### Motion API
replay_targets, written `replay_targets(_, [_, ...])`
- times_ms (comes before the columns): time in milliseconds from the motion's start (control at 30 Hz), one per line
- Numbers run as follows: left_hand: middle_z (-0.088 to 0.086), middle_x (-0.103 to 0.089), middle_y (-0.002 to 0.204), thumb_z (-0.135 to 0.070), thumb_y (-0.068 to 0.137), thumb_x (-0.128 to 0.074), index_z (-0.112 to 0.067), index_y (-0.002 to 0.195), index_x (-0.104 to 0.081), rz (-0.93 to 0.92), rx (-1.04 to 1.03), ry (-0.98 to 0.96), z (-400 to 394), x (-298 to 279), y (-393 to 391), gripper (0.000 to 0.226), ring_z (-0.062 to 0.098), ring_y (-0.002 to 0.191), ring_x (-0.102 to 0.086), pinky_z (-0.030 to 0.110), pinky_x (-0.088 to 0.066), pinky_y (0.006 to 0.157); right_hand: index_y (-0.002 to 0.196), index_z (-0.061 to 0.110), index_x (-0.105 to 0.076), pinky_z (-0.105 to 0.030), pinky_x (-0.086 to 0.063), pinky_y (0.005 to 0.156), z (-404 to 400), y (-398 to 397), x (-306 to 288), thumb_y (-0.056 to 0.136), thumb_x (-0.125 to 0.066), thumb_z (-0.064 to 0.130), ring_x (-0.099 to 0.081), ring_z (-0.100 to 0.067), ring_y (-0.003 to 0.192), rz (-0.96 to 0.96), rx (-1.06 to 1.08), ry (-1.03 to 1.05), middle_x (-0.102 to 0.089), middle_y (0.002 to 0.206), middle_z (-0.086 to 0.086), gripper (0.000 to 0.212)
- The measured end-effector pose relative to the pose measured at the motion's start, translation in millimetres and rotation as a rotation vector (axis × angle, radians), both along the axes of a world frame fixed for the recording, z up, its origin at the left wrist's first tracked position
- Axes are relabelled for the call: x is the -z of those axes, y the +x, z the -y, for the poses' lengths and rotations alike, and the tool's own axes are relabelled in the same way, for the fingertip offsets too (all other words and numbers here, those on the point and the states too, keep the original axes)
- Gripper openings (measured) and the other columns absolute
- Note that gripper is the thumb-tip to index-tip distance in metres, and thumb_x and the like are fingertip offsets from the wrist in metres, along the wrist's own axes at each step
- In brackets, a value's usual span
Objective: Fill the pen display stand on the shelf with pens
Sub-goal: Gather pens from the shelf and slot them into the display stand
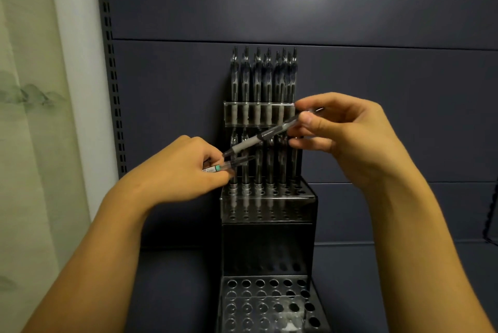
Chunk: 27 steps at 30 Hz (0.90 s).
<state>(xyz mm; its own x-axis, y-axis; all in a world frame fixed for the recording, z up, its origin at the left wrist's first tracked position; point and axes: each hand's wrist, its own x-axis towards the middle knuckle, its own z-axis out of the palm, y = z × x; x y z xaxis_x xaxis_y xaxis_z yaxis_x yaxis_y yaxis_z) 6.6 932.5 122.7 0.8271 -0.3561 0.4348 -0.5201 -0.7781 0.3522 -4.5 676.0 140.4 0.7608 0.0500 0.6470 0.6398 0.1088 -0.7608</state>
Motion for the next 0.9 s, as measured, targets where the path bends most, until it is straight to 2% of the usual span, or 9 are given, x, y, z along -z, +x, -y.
replay_targets(167, [-0.001,-0.051,0.052,-0.033,0.089,-0.069,-0.017,0.062,-0.065,-0.004,-0.016,0.020,0,1,2,0.032,0.007,0.046,-0.039,0.027,-0.032,0.048,0.107,-0.001,-0.068,-0.039,-0.062,0.077,6,1,-4,0.072,-0.074,0.000,-0.075,-0.031,0.081,-0.064,-0.057,0.201,-0.074,0.084,-0.016,0.036])
replay_targets(300, [-0.003,-0.050,0.051,-0.034,0.090,-0.069,-0.019,0.059,-0.063,-0.001,-0.012,0.024,-1,1,2,0.034,0.008,0.046,-0.039,0.029,-0.033,0.049,0.102,-0.001,-0.068,-0.036,-0.061,0.077,12,1,-5,0.079,-0.071,-0.005,-0.076,-0.030,0.084,-0.074,-0.011,0.274,-0.076,0.088,-0.017,0.024])
replay_targets(400, [-0.003,-0.049,0.050,-0.033,0.090,-0.069,-0.019,0.058,-0.062,0.001,-0.011,0.023,-1,1,3,0.036,0.008,0.046,-0.039,0.030,-0.034,0.050,0.099,0.002,-0.071,-0.033,-0.062,0.075,15,2,-4,0.085,-0.069,-0.008,-0.076,-0.029,0.084,-0.053,0.093,0.207,-0.076,0.090,-0.015,0.017])
replay_targets(567, [-0.003,-0.049,0.050,-0.035,0.090,-0.070,-0.022,0.056,-0.061,-0.010,-0.008,0.022,-2,1,4,0.037,0.010,0.047,-0.040,0.033,-0.035,0.051,0.106,0.001,-0.072,-0.030,-0.062,0.071,12,12,1,0.086,-0.072,-0.007,-0.075,-0.025,0.079,-0.023,0.293,0.051,-0.073,0.090,-0.014,0.021])
replay_targets(667, [-0.001,-0.051,0.052,-0.035,0.090,-0.069,-0.020,0.059,-0.063,-0.002,-0.006,0.027,-3,2,4,0.035,0.009,0.047,-0.040,0.031,-0.035,0.051,0.105,0.003,-0.073,-0.027,-0.062,0.069,11,17,3,0.087,-0.073,-0.005,-0.074,-0.024,0.080,-0.021,0.340,-0.015,-0.072,0.093,-0.017,0.019])
replay_targets(767, [-0.002,-0.051,0.051,-0.034,0.090,-0.069,-0.019,0.059,-0.063,0.002,-0.006,0.031,-2,2,3,0.035,0.007,0.045,-0.040,0.027,-0.034,0.049,0.100,0.010,-0.073,-0.024,-0.060,0.067,10,19,4,0.087,-0.074,-0.003,-0.073,-0.020,0.078,-0.029,0.364,-0.060,-0.071,0.087,-0.011,0.018])
replay_targets(900, [0.000,-0.052,0.053,-0.034,0.090,-0.068,-0.018,0.060,-0.064,-0.003,-0.002,0.032,-1,1,2,0.034,0.008,0.047,-0.040,0.029,-0.034,0.050,0.098,0.017,-0.073,-0.028,-0.062,0.071,7,23,7,0.087,-0.076,0.001,-0.075,-0.019,0.078,-0.057,0.406,-0.112,-0.073,0.088,-0.007,0.019])
